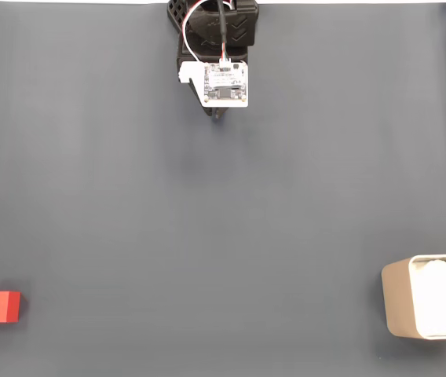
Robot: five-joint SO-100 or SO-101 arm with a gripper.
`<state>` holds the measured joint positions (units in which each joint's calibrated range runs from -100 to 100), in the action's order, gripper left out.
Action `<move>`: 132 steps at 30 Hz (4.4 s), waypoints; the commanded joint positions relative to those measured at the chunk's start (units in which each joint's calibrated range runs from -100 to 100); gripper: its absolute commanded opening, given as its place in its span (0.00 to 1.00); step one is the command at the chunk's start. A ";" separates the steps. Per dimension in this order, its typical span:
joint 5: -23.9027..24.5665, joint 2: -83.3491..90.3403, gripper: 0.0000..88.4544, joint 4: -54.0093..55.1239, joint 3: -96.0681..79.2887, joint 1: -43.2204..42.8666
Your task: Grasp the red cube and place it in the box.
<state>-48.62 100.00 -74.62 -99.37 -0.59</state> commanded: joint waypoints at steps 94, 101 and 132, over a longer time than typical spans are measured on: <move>-0.29 -60.66 0.00 10.20 85.95 7.48; -0.59 -65.51 0.00 14.54 89.15 12.74; -2.20 -96.79 0.03 27.16 108.22 27.94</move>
<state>-50.57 4.47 -48.85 3.89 26.41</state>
